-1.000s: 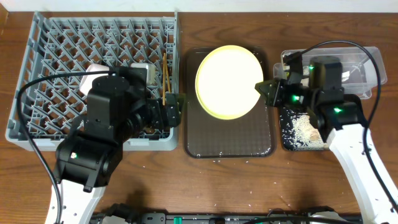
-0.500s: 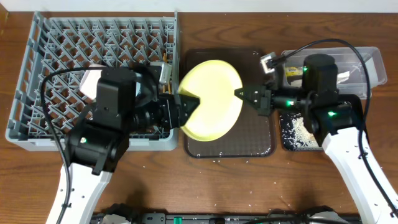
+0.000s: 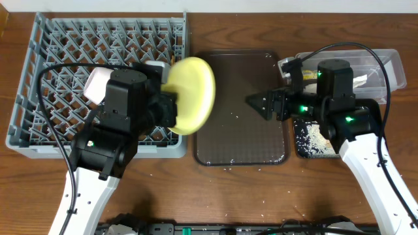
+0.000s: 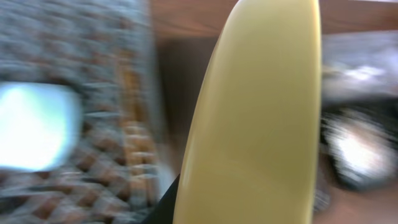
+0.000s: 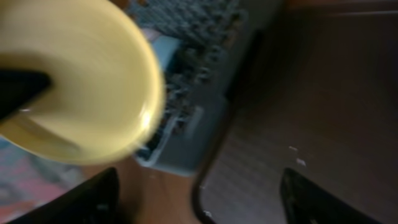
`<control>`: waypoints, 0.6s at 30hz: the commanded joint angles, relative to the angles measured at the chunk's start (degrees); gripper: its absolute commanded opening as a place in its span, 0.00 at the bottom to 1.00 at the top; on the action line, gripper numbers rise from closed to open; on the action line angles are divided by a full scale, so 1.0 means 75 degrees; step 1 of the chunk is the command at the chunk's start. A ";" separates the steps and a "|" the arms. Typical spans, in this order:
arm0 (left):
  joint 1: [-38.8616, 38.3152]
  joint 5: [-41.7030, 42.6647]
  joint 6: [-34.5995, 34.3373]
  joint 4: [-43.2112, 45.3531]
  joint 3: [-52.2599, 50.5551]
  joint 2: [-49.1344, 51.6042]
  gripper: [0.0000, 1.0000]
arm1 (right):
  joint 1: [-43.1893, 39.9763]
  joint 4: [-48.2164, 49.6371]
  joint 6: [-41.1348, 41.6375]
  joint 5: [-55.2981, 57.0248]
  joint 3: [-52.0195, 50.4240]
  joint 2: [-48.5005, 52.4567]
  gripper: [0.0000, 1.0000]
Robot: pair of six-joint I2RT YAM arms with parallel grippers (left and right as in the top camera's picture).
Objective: Sort waste into correct bins and load items into the dishwasher
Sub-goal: 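Carry the yellow plate with the left gripper and stand it in the rack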
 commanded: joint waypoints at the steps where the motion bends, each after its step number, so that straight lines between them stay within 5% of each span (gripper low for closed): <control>1: 0.0015 -0.2938 0.0629 0.0020 -0.0032 -0.0003 0.08 | -0.0076 -0.0248 -0.0044 0.0959 0.0047 -0.0082 0.85; 9: -0.0376 -0.5164 0.1125 0.0140 -0.0032 0.0819 0.07 | -0.0073 -0.0338 -0.0012 0.1335 0.0047 -0.0076 0.88; 18: -0.2022 -0.7927 0.1177 0.0501 -0.0029 0.2509 0.07 | 0.0003 -0.0402 -0.0009 0.1355 0.0047 -0.0076 0.89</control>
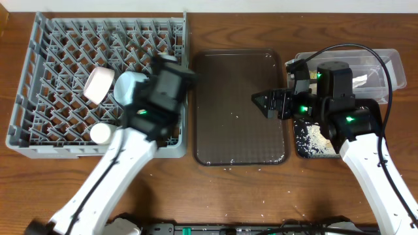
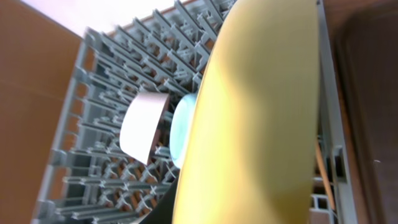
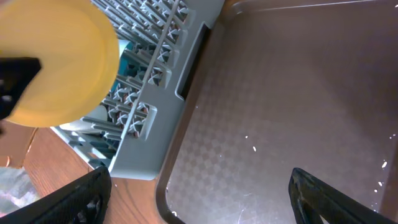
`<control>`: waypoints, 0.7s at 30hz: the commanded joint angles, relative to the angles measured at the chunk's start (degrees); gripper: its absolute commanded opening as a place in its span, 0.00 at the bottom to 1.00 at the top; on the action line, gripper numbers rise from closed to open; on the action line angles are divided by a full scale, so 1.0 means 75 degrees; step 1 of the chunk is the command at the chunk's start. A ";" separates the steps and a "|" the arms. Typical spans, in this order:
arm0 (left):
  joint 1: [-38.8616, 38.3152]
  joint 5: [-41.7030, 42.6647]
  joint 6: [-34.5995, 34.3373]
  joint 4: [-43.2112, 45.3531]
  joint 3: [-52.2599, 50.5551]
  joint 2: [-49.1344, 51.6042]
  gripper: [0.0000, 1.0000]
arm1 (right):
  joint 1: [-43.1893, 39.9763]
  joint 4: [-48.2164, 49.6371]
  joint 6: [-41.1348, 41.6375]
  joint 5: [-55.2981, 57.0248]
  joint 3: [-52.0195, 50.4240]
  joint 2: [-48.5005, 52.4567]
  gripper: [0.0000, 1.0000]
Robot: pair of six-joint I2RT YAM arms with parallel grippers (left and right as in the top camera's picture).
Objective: Sort waste into correct bins and load items into the dishwasher
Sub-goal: 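Carry the yellow plate with the left gripper and stand it in the rack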
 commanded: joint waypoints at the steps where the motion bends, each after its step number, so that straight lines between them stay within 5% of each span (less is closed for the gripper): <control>1: -0.0574 -0.1973 0.0111 0.0114 -0.0029 0.0493 0.07 | 0.0041 -0.0017 -0.0003 0.0073 0.0047 -0.0076 0.89; 9: -0.0851 -0.2894 -0.0510 0.0638 -0.0032 0.1279 0.07 | 0.0093 -0.0079 -0.0003 0.0073 0.0047 -0.0076 0.90; 21: -0.0705 -0.2084 -0.1169 0.1020 -0.0032 0.1323 0.08 | 0.0093 -0.0189 -0.0006 0.0070 0.0047 -0.0076 0.91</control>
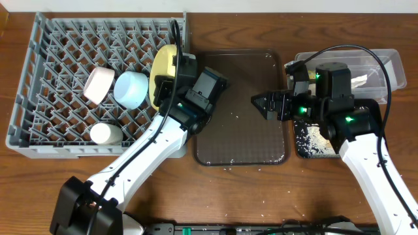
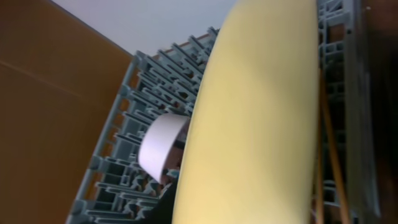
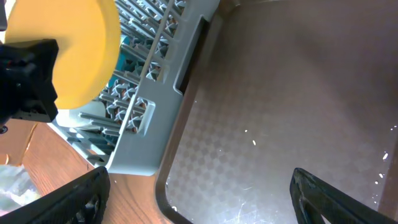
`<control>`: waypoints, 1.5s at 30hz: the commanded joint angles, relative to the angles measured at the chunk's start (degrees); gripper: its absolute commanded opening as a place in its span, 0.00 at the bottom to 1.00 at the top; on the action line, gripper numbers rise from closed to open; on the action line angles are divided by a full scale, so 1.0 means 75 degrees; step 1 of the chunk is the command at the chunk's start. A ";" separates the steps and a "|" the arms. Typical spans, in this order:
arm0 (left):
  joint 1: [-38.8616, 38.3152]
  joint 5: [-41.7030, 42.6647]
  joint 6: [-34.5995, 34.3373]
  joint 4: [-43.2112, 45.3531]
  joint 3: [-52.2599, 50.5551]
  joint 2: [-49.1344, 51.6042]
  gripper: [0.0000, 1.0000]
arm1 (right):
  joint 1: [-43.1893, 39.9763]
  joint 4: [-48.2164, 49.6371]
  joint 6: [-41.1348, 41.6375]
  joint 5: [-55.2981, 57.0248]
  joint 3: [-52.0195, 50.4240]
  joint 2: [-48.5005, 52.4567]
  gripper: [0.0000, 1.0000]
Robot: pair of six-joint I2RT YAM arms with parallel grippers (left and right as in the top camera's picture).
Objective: Sort waste into correct bins and load items into the dishwasher
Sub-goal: 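Carry the yellow plate with the left gripper and stand it in the rack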
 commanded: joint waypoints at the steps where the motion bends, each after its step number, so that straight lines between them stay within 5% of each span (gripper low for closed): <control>1: 0.0026 0.0102 -0.0411 0.0017 -0.0032 0.0038 0.08 | 0.0050 -0.0023 -0.0006 0.0015 0.0047 -0.0076 0.91; 32: 0.0737 0.1338 -0.0286 -0.0015 -0.0038 0.0874 0.10 | 0.0050 -0.0067 -0.0006 0.0017 0.0047 -0.0076 0.91; 45: 0.0731 0.1332 -0.0195 0.0067 -0.0038 0.1204 0.64 | 0.0050 -0.0070 -0.0006 0.0017 0.0047 -0.0076 0.91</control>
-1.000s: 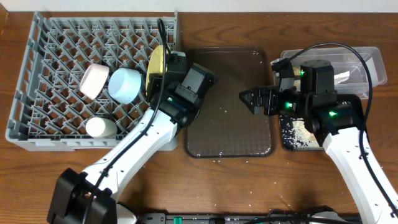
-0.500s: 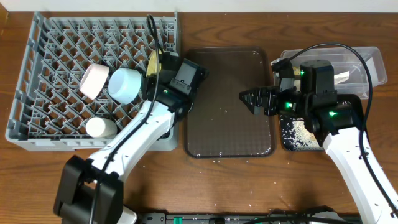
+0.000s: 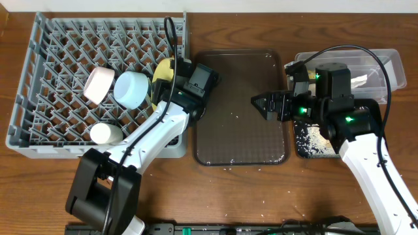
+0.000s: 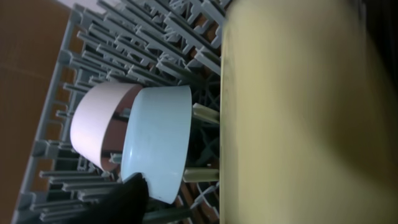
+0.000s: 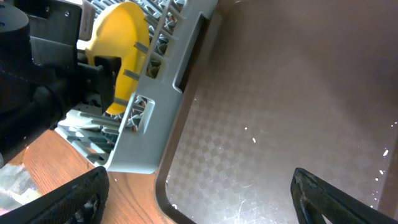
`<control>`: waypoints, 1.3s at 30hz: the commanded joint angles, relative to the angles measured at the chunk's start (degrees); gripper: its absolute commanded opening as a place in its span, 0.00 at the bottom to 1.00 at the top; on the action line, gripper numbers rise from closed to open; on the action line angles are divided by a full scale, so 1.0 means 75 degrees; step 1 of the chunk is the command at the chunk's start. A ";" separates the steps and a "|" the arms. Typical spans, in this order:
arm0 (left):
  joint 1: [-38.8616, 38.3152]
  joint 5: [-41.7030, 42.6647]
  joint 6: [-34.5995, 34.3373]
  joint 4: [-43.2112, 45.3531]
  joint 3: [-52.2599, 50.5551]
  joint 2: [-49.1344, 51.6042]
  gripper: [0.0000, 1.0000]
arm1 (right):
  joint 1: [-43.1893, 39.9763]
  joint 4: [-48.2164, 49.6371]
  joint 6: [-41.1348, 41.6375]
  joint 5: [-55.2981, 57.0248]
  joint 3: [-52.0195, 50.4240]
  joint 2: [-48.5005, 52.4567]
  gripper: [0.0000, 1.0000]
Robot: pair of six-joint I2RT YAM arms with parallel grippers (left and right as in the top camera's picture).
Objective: Sort waste into correct bins and load items into the dishwasher
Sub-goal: 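Carry the yellow plate with the left gripper and stand it in the rack, then open the left gripper and withdraw both arms from the plate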
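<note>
A yellow plate stands on edge between the tines at the right side of the grey dish rack. My left gripper is at the plate, open. In the left wrist view its one visible finger stands apart from the plate, with rack showing between them; the other finger is hidden. The right wrist view shows the plate slotted in the rack. My right gripper hangs open and empty over the brown tray.
In the rack, left of the plate, lie a light blue cup, a pink cup and a white cup. A clear bin and a black tray with white crumbs sit at the right.
The yellow plate was held just above the rack's right side. It now sits lower, between the tines, and the left finger has come away from it. The right arm has not moved.
My left gripper held the yellow plate over the gap between rack and tray. Then it had the plate over the rack's right part, then upright near the right wall. Now the plate stands in the rack. My right gripper stayed open over the tray throughout.
</note>
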 commanded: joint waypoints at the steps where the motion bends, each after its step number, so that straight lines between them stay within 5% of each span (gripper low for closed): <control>1: 0.0017 -0.0047 0.0047 0.0020 -0.0038 0.0029 0.66 | 0.0050 -0.0003 -0.0006 0.0017 0.0047 -0.0076 0.91; 8: -0.0323 -0.0038 0.0041 -0.0006 -0.0029 -0.0595 0.82 | 0.0050 0.0000 -0.0006 0.0017 0.0047 -0.0076 0.92; 17: -0.1180 0.0577 0.0032 -0.0402 -0.0029 -0.2110 0.86 | 0.0050 0.0006 -0.0009 0.0020 0.0047 -0.0076 0.91; 26: -0.1262 0.2570 -0.0740 -0.1236 -0.0026 -0.4948 0.86 | 0.0009 -0.0114 -0.0312 0.1005 0.0052 -0.0175 0.99; 33: -0.1177 0.2553 -0.0708 -0.1495 -0.0026 -0.8393 0.88 | -0.0221 0.0341 -0.0353 0.1373 0.0067 -0.1935 0.99; 39: -0.1177 0.2553 -0.0708 -0.2221 -0.0029 -0.9629 0.93 | -0.0210 0.0271 -0.0353 0.1448 0.0067 -0.3162 0.99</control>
